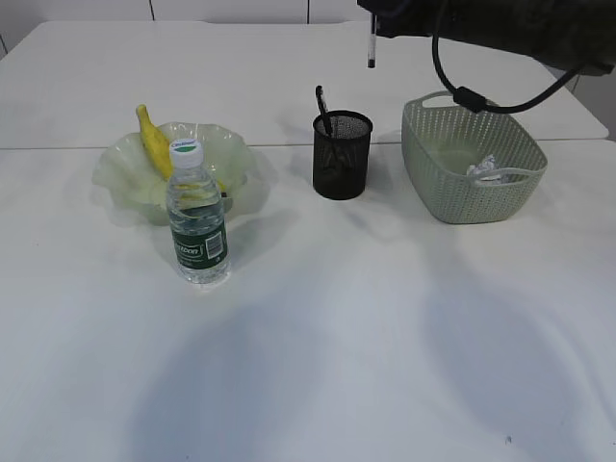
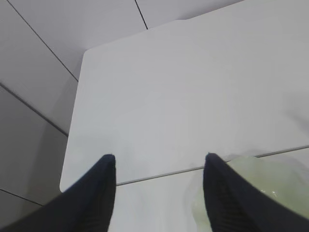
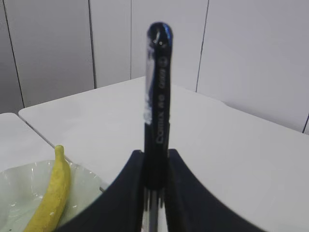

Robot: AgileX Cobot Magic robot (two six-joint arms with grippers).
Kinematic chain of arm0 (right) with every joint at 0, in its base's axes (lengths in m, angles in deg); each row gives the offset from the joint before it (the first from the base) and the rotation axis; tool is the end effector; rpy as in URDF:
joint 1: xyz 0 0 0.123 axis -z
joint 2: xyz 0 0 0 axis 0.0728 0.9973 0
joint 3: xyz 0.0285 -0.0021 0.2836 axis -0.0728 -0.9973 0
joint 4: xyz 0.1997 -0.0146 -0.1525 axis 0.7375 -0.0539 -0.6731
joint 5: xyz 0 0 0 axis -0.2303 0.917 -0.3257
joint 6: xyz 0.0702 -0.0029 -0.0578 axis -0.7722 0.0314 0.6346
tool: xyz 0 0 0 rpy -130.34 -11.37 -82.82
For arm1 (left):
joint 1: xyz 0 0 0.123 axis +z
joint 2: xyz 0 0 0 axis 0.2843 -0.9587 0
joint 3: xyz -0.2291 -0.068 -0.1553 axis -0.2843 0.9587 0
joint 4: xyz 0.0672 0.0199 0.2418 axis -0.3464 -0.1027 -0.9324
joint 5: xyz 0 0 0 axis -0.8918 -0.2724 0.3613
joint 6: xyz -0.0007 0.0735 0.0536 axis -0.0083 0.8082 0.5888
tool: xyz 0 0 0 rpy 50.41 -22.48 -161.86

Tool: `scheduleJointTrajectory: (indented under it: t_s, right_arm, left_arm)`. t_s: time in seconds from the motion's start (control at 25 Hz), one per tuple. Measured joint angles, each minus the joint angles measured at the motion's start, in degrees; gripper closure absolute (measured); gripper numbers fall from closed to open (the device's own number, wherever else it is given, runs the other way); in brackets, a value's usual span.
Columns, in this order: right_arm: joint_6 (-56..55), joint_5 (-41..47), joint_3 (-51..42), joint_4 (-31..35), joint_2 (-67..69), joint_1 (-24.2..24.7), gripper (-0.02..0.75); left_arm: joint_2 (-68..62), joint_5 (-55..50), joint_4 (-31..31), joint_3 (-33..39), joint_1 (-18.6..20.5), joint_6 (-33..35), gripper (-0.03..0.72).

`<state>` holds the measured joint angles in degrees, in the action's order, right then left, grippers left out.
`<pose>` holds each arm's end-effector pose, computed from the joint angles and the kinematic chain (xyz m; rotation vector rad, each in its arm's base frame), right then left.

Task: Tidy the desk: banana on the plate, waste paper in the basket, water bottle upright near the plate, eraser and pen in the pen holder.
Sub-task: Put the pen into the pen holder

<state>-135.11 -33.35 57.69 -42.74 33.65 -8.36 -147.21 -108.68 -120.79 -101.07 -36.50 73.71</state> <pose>0.4965 0.0869 0.2812 -0.6284 1.5087 0.4136 0.3988 -0.1027 0.4581 0.1513 2.0572 0.2990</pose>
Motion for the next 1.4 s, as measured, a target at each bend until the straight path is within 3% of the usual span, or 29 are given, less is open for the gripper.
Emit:
scheduleJointTrajectory:
  t_s: [0.6, 1.4]
  right_arm:
    - [0.00, 0.79, 8.73, 1.39, 10.59, -2.16, 0.651]
    - [0.34, 4.03, 9.50, 1.55, 14.89, -2.16, 0.651]
  left_arm:
    - [0.00, 0.00, -1.28, 0.00, 0.00, -0.08, 0.294]
    - [0.00, -1.45, -1.39, 0.00, 0.00, -0.08, 0.306]
